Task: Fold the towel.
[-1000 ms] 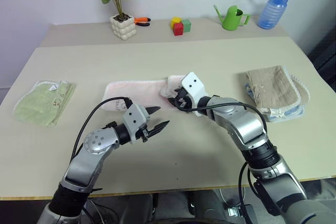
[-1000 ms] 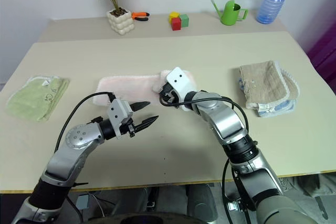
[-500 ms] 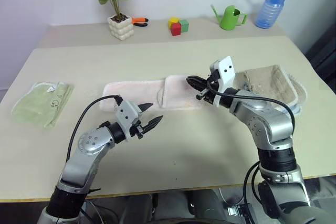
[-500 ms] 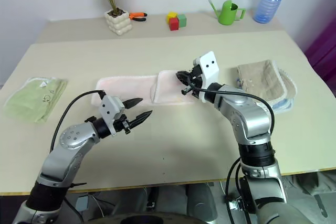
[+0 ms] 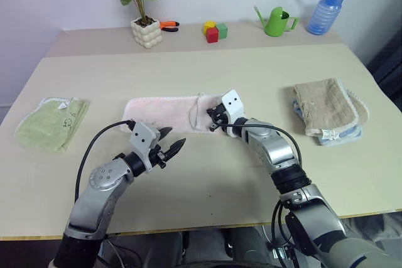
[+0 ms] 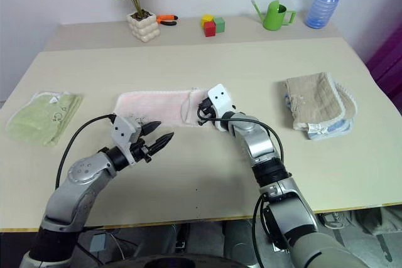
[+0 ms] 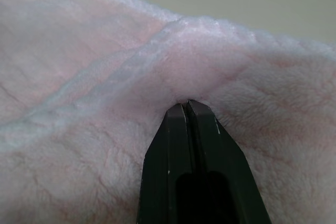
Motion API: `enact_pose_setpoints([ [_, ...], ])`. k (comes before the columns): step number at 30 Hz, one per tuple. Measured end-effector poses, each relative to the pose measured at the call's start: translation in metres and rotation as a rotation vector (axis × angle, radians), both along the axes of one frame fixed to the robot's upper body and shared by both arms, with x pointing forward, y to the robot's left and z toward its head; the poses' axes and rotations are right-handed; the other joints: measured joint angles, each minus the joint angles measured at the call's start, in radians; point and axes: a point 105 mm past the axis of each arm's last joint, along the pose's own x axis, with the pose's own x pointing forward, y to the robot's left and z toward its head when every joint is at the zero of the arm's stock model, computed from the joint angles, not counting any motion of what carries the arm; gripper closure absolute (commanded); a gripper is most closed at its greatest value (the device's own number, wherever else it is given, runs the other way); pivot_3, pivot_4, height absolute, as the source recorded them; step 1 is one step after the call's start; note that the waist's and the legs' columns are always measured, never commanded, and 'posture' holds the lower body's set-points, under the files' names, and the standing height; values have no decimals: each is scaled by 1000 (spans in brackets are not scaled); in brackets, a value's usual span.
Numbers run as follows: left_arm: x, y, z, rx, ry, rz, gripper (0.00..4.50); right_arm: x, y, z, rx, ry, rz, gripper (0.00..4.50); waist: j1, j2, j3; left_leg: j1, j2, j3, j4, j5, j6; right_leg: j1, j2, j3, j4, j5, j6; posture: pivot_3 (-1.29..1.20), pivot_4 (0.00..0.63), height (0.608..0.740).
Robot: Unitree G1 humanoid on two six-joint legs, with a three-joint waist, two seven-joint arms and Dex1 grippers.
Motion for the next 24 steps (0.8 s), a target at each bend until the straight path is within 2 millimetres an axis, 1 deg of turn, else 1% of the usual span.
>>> enact_pose_setpoints([
  [2,-6,6,0,-54,32,58,1762,0,-1,11,56,-9,0,3962,0,1,1,-1,0,0,0,0,0,-1,0,0,0,0,0,0,150,731],
  [3,-9,12,-1,-101,62,104,1519,-2,-2,24,81,-39,18,3640,0,1,1,-2,0,0,0,0,0,-2,0,0,0,0,0,0,150,731],
  [5,-13,25,-5,-177,128,198,919,-7,-6,52,81,-132,63,2686,1,1,1,-2,0,0,0,0,0,-2,0,0,0,0,0,0,150,731],
  [7,-14,38,-7,-261,182,292,16,-13,-7,69,32,-219,119,1687,3,1,1,-1,0,-1,0,0,0,-1,0,-1,-1,0,0,0,150,731],
  [10,-15,53,-8,-388,257,410,0,-29,-2,79,-104,-329,249,113,3,0,1,-1,0,-1,0,0,0,0,0,-1,-1,0,0,0,150,731],
  [11,-14,57,-9,-418,278,443,0,-35,0,79,-140,-353,289,41,3,0,1,-1,0,-1,0,0,0,0,0,-1,-1,0,0,0,150,731],
  [13,-9,63,-8,-497,317,504,0,-44,4,74,-195,-382,354,41,4,-1,1,0,0,-1,0,0,0,0,0,-1,-1,0,0,0,150,731],
  [15,-1,68,-8,-617,357,571,0,-48,7,70,-201,-385,381,41,4,-1,1,0,0,-1,1,0,0,1,0,-1,0,0,0,0,150,731],
  [16,3,69,-9,-687,387,604,0,-49,9,69,-204,-389,391,41,5,-1,1,0,0,-1,1,0,0,1,0,-1,0,0,0,0,150,731],
  [18,10,69,-11,-767,433,642,0,-51,12,69,-217,-405,406,41,5,-2,1,0,0,-1,1,0,-1,1,0,-1,0,0,0,0,150,731],
  [24,26,71,-6,-922,493,706,0,-52,15,69,-225,-424,409,41,8,-2,1,0,-1,-1,1,1,-2,1,0,-1,-1,0,0,0,150,731],
])
